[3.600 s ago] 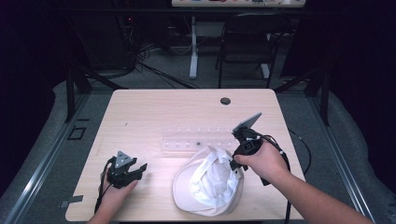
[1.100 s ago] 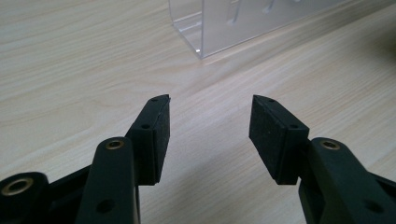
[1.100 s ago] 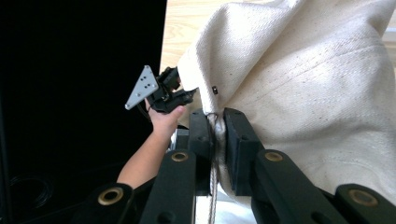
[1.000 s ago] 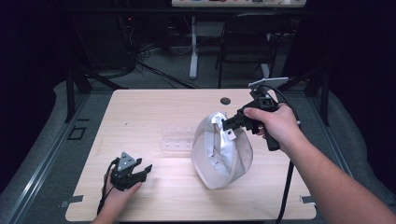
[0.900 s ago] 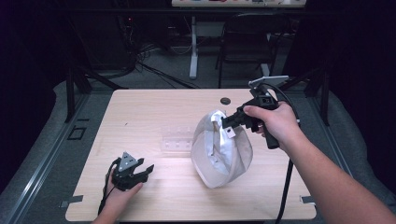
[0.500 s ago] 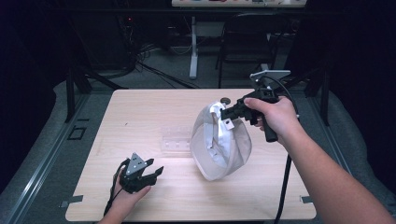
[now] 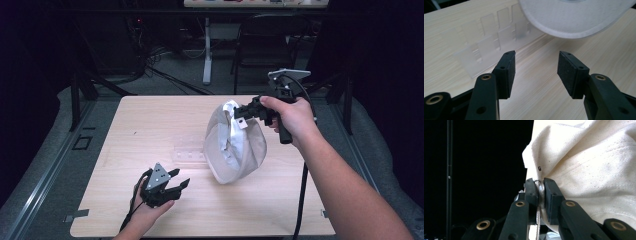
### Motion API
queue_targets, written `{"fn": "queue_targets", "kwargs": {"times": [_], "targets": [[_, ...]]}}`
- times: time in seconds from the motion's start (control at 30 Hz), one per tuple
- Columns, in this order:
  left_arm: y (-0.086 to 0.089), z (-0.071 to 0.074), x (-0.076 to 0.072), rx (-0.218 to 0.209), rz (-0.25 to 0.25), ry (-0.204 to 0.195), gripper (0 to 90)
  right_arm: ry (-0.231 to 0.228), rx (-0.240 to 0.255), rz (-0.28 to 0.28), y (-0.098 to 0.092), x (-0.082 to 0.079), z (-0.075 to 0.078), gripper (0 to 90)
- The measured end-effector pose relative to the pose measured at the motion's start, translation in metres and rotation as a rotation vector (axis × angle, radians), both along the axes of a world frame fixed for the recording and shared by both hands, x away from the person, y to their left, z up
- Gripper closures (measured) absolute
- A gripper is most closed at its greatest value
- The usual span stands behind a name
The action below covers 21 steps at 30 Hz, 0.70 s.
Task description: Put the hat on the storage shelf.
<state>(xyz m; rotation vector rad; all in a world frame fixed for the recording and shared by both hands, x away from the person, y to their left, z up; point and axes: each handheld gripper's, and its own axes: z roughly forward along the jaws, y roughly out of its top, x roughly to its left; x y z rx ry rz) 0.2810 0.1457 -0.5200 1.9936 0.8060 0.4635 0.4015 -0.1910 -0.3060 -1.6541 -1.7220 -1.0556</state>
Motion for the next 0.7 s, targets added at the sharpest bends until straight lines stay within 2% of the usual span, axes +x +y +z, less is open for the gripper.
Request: {"fn": "queue_targets", "kwargs": {"times": [0.07, 0.3, 0.47, 0.5, 0.6, 0.63, 0.7], "targets": [[-0.005, 0.002, 0.000, -0.007, -0.010, -0.006, 48.4, 0.000, 0.006, -0.020, 0.002, 0.002, 0.000, 82.2], [-0.025, 0.011, -0.001, -0.031, -0.054, -0.016, 48.3, -0.010, 0.014, -0.016, 0.004, 0.009, 0.001, 82.2], [-0.044, 0.017, -0.002, -0.041, -0.098, -0.023, 48.1, -0.022, 0.022, -0.044, 0.008, 0.013, 0.007, 82.2], [-0.047, 0.019, -0.002, -0.043, -0.104, -0.029, 47.9, -0.025, 0.017, -0.032, 0.007, 0.014, 0.007, 82.2], [-0.059, 0.023, -0.001, -0.035, -0.124, -0.044, 46.4, -0.027, 0.027, -0.056, 0.010, 0.016, 0.008, 82.2], [-0.063, 0.024, 0.000, -0.036, -0.129, -0.053, 45.6, -0.028, 0.022, -0.043, 0.009, 0.017, 0.008, 82.2], [-0.072, 0.027, 0.000, -0.019, -0.136, -0.062, 44.4, -0.028, 0.027, -0.054, 0.011, 0.018, 0.008, 82.2]]}}
